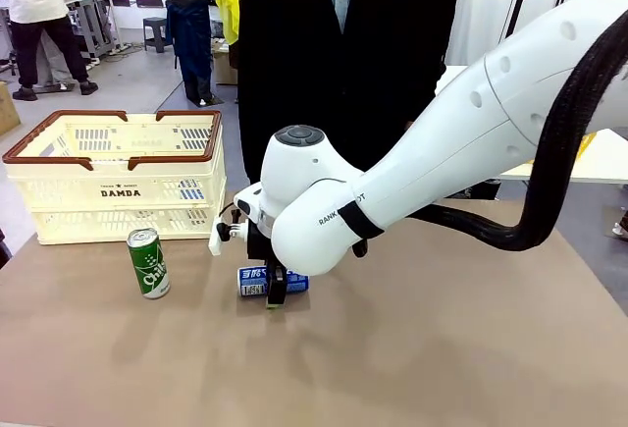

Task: Place the drinks into the Shopping basket.
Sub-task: Pick up one drink and place it into the Shopping basket.

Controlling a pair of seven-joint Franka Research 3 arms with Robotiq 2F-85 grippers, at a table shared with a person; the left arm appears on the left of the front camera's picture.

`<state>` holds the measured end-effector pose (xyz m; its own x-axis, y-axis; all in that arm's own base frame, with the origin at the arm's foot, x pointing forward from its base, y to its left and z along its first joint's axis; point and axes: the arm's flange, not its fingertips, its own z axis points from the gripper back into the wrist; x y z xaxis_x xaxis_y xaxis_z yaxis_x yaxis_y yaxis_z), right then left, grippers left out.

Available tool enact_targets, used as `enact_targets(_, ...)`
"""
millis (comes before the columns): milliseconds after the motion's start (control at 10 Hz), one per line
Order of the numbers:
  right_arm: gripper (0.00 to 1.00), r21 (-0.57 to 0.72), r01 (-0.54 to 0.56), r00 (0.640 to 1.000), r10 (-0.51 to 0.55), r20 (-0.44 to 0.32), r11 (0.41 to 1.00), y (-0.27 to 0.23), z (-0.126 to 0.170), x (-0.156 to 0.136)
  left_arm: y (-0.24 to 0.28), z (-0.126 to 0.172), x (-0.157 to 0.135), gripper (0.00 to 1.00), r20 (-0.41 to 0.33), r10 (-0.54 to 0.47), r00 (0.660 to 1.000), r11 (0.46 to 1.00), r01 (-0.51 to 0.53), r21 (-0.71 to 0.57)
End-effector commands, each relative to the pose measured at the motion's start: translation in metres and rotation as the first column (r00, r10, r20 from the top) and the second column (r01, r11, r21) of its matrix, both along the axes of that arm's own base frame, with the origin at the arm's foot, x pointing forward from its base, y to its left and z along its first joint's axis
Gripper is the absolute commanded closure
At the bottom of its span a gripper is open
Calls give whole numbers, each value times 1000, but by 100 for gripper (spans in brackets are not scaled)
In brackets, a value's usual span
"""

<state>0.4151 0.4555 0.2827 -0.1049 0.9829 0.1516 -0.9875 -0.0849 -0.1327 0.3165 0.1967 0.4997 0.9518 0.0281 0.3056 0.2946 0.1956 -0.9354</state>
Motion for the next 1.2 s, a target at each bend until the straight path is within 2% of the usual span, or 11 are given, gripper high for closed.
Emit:
enact_targets(0, 0, -2, -12, 1000, 12, 22, 1000, -19, 45, -4, 0, 3, -2, 0, 5, -5, 1000, 1000, 5, -10)
enact_targets(200, 0, 6, -31, 998, 31, -52, 1000, -58, 131, -9, 0, 3, -2, 0, 5, -5, 1000, 1000, 5, -10)
enact_targets(300, 0, 41, -9, 999, 11, -50, 999, -85, 171, -13, 0, 3, -2, 0, 5, -5, 1000, 1000, 5, -10)
enact_targets(400, 0, 53, 57, 998, -55, -27, 997, -118, 203, -18, 0, 3, -2, 0, 5, -5, 1000, 1000, 5, -10)
enact_targets(500, 0, 93, 138, 985, -127, -115, 986, -155, 227, -21, 0, 3, -2, 0, 5, -5, 1000, 1000, 5, -10)
enact_targets(600, 0, 143, 326, 907, -266, -327, 935, -204, 249, -28, 0, 3, -2, 0, 5, -5, 1000, 1000, 5, -10)
enact_targets(700, 0, 208, 491, 807, -352, -474, 846, -256, 266, -39, 0, 3, -2, 0, 5, -5, 1000, 1000, 5, -10)
enact_targets(800, 0, 260, 647, 694, -411, -591, 717, -316, 282, -53, 0, 3, -2, 0, 5, -5, 1000, 1000, 5, -10)
enact_targets(900, 0, 321, 740, 609, -386, -693, 592, -381, 292, -69, 0, 3, -2, 0, 5, -5, 1000, 1000, 5, -10)
enact_targets(1000, 0, 369, 819, 522, -306, -796, 439, -451, 292, -88, 0, 3, -2, 0, 5, -5, 1000, 1000, 5, -10)
enact_targets(1100, 0, 339, 895, 417, -273, -867, 291, -503, 283, -104, 0, 3, -2, 0, 5, -5, 1000, 1000, 5, -10)
